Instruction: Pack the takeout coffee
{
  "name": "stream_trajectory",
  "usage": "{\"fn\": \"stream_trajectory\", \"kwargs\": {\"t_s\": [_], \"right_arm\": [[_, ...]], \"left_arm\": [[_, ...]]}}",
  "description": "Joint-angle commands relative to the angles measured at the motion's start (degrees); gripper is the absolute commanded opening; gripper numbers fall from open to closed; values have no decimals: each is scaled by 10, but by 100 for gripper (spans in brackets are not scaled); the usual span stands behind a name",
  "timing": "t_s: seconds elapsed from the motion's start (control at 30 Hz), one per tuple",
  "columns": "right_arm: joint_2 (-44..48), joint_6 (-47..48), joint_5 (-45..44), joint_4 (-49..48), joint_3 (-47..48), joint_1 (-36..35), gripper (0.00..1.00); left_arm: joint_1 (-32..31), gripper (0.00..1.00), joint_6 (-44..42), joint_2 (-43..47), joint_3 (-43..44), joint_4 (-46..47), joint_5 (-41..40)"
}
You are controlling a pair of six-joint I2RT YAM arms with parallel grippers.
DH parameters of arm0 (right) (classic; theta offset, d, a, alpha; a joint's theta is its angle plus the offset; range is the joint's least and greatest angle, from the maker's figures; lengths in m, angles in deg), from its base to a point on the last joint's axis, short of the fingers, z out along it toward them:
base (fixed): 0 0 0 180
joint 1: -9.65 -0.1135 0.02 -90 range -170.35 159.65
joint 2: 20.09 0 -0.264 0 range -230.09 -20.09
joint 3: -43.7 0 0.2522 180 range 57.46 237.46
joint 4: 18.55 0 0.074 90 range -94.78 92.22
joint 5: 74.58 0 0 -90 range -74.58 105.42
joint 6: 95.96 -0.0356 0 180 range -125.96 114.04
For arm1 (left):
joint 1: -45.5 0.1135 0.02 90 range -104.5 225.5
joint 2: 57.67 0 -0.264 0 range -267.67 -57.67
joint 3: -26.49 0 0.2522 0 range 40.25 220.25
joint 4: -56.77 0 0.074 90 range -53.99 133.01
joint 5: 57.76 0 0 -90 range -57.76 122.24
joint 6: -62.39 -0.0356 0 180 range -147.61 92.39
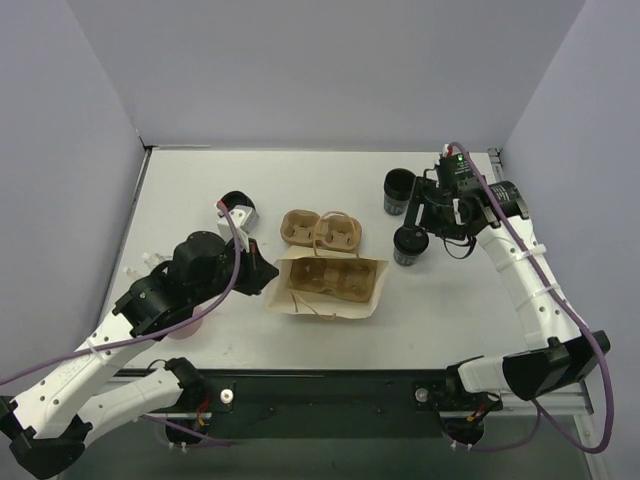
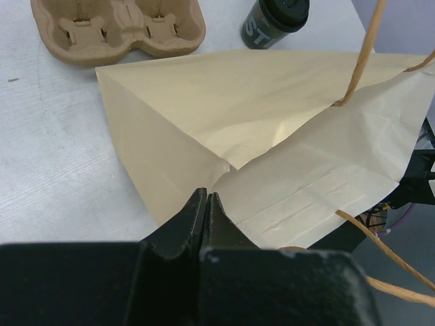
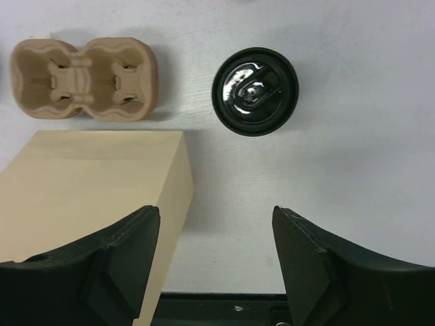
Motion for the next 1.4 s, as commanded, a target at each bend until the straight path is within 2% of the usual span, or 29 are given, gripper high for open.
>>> {"fn": "stream_trajectory", "kwargs": {"t_s": [0.0, 0.13, 0.23, 0.3, 0.6, 0.87, 1.2, 1.37], "right_arm": [[-48, 24, -56, -24, -14, 16, 72], [-144, 65, -25, -40, 16, 34, 75], [-195, 117, -10, -40, 50, 44, 75], [-212, 158, 16, -40, 57, 51, 74], [-266, 298, 14, -32, 57, 63, 77], [-277, 317, 81, -33, 66, 65, 76], [-300, 316, 35, -38, 57, 62, 76], [-297, 319, 26, -41, 41, 61, 70]], "left_arm": [[-1, 0, 19, 18, -6, 27, 12], [-1, 0, 30, 30, -12, 32, 35], [-1, 0, 35, 31, -8, 24, 42], [-1, 0, 41, 39, -11, 20, 42], [0, 0, 50, 71, -35, 16, 57], [0, 0, 50, 65, -31, 15, 61], [1, 0, 50, 60, -28, 5, 57], [0, 0, 49, 57, -23, 3, 54]]}}
